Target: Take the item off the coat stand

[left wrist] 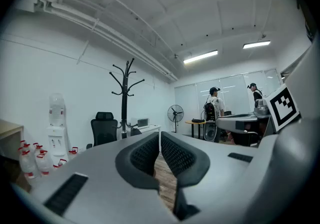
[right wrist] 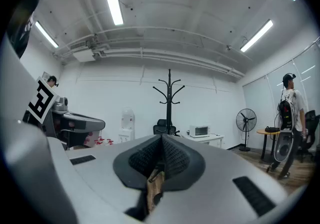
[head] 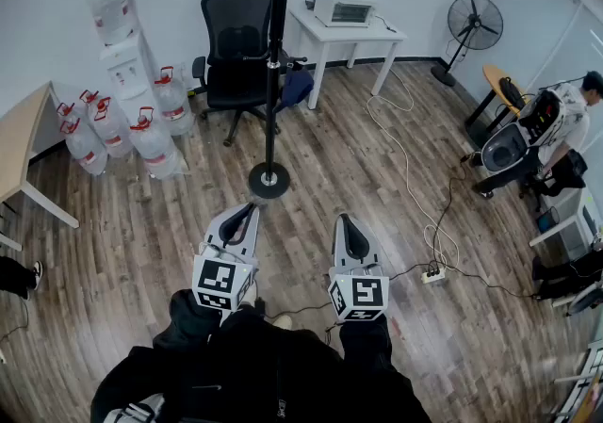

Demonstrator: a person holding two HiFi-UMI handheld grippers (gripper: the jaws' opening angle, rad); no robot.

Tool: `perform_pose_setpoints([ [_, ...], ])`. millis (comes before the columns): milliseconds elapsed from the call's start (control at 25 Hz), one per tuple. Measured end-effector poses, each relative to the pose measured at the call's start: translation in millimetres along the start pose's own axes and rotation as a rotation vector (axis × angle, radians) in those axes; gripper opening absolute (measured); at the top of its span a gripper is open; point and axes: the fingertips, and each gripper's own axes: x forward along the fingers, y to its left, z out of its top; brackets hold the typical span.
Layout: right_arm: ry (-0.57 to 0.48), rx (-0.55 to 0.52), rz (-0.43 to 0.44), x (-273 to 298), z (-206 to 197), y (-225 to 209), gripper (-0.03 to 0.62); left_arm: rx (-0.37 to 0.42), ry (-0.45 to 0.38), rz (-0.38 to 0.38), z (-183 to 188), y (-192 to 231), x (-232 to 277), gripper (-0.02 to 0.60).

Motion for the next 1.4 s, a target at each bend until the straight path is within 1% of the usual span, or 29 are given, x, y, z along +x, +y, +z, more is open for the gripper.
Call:
perform_pose_setpoints([
  [160, -0.007, 0.009, 0.003, -4.0, -1.4, -7.9, 0.015, 0.0, 0.001, 0.002, -0.9, -8.0, 4.3, 0.032],
  [480, 0.01, -0.002, -0.027, -13.2, -8.8, -33.7, 0.015, -0.002, 0.009, -0.016, -5.4, -29.1, 21.1, 0.032],
  [680, 0.008, 0.011, -0.073, -18.8, -12.0, -60.1, 0.015, 0.007, 0.016, -0.056, -5.1, -46.9, 41.6, 0.032],
  [840, -0.001, 0.021, -0.101, -14.9, -15.1, -84.3, 0.015, 0.02, 0.008, -0.093, -1.2, -62.2, 70.5, 0.032],
  [1000, 0.008, 0.03, -0.107, 4.9, -20.9, -105.3, 0.015, 0.025, 0.021, -0.114, -2.7, -67.9, 103.2, 0.032],
  [1120, 0.014, 0.03, -0.099, 24.0, -27.7, -119.8, 0.015, 0.023, 0.029, -0.11, -8.0, -65.4, 128.6, 0.033],
  [1400, 0.053, 0.022, -0.063, 109.6, -43.4, -148.0, 0.015, -0.008, 0.045, -0.076, -18.6, -23.5, 210.0, 0.032],
])
